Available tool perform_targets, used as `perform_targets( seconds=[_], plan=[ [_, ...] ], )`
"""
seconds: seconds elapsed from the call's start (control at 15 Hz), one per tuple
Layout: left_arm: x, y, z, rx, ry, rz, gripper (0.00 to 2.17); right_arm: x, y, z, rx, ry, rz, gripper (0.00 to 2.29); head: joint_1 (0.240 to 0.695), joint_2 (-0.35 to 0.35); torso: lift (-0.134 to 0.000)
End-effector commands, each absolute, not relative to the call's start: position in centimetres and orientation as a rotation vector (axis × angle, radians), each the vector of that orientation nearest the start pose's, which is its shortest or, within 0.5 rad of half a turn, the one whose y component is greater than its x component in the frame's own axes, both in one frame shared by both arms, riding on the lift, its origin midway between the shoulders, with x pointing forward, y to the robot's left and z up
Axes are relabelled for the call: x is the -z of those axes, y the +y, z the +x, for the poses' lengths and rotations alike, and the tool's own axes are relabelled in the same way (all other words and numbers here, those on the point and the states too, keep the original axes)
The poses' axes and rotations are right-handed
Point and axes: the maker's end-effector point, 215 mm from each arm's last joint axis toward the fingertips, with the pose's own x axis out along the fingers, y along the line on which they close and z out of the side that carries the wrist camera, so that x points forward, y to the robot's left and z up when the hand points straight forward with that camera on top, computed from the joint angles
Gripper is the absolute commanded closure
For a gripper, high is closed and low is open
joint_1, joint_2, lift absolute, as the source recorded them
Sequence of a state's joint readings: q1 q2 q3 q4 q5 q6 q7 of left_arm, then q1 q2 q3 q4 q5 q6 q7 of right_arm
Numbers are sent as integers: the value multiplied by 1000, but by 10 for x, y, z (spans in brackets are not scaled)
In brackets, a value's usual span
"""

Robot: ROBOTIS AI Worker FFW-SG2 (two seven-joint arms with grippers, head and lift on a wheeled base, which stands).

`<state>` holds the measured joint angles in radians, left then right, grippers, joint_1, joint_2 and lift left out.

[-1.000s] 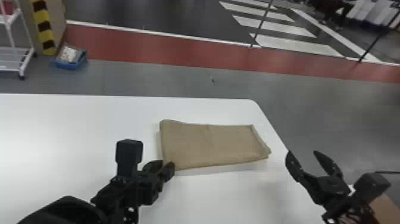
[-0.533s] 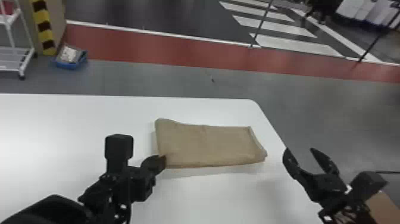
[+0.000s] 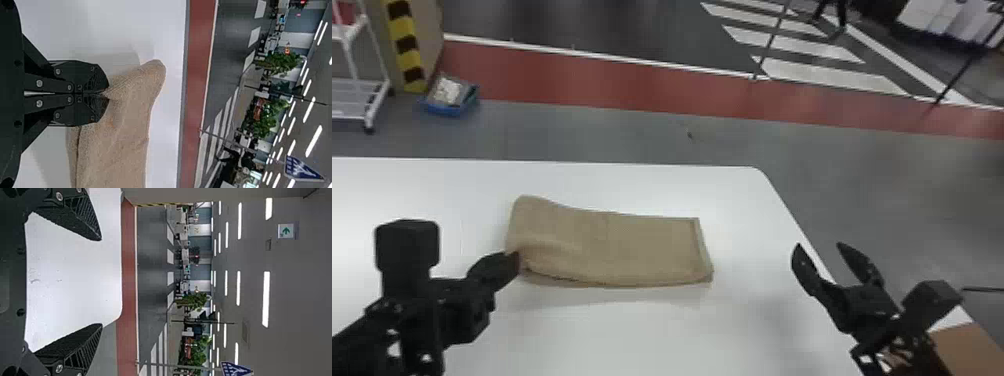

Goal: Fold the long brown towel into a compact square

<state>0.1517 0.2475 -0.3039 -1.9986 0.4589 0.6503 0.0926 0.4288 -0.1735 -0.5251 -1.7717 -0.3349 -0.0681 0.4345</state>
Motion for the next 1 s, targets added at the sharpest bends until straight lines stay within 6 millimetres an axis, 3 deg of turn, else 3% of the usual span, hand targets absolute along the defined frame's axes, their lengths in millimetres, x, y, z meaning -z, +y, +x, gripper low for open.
perform_targets(
  seconds=[0.0,0.2,0.47,0.6,0.67,0.8,0.93],
  plan=[
    [432,118,451,331,556,-91,1413,354,-463,423,22,36,-5,113,695,-350,-125],
    [439,145,429,301,570,-20,1409,354,-454,428,13,32,1,113,695,-350,-125],
    [428,147,429,299,545,-29,1217,350,-444,431,1,30,1,113,695,-350,-125],
    [410,150,429,297,503,-32,262,347,-443,432,0,31,0,113,695,-350,-125],
    [402,164,430,273,488,-19,140,347,-444,430,0,39,1,113,695,-350,-125],
    [382,204,445,178,427,12,124,358,-446,429,4,81,20,113,695,-350,-125],
    [350,221,464,133,305,4,117,371,-433,433,-57,150,53,103,695,-322,-125]
  ],
)
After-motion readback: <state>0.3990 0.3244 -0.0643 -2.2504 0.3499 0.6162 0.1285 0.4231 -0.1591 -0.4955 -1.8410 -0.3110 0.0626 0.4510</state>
